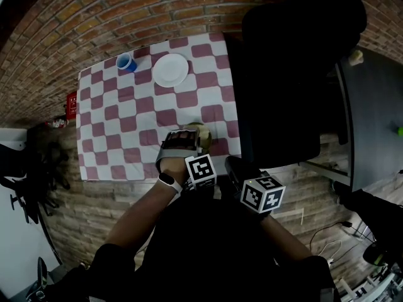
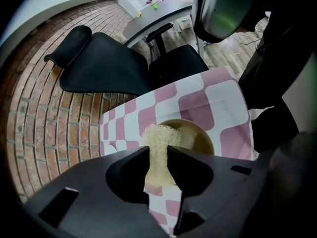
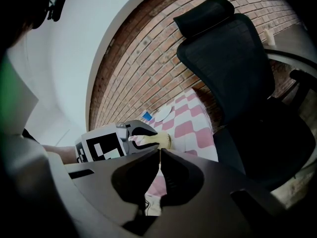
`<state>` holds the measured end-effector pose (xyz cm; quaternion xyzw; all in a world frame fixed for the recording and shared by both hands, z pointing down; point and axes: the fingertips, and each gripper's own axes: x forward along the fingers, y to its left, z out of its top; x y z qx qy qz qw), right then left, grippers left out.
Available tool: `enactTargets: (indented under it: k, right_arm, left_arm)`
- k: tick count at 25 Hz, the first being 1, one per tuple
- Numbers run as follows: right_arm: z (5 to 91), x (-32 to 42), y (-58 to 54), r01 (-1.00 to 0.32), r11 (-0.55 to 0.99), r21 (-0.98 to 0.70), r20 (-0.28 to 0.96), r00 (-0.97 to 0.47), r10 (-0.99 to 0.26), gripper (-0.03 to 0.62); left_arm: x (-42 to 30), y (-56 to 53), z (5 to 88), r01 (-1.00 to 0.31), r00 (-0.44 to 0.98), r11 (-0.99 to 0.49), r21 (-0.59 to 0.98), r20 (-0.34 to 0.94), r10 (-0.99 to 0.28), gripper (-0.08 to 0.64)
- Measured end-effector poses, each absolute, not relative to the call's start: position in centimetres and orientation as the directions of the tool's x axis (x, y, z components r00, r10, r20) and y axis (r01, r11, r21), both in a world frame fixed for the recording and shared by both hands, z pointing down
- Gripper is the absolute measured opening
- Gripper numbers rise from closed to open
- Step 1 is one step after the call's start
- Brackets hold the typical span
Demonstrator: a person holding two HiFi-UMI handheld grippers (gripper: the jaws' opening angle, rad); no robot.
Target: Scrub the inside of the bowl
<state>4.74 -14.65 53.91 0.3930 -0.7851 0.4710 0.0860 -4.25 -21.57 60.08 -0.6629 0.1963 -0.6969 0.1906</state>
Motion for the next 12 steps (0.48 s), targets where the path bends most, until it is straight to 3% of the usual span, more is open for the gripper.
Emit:
enactTargets:
  k: [12]
  right_arm:
    - [53.8, 4.2, -14.7, -0.693, 0.249, -0.677, 0.500, -0.681, -0.535, 0.032]
  left_arm:
    - [-4.0, -20.4, 58.9, 0.017, 0.005, -0.789, -0.614, 0.789, -0.615, 0.114]
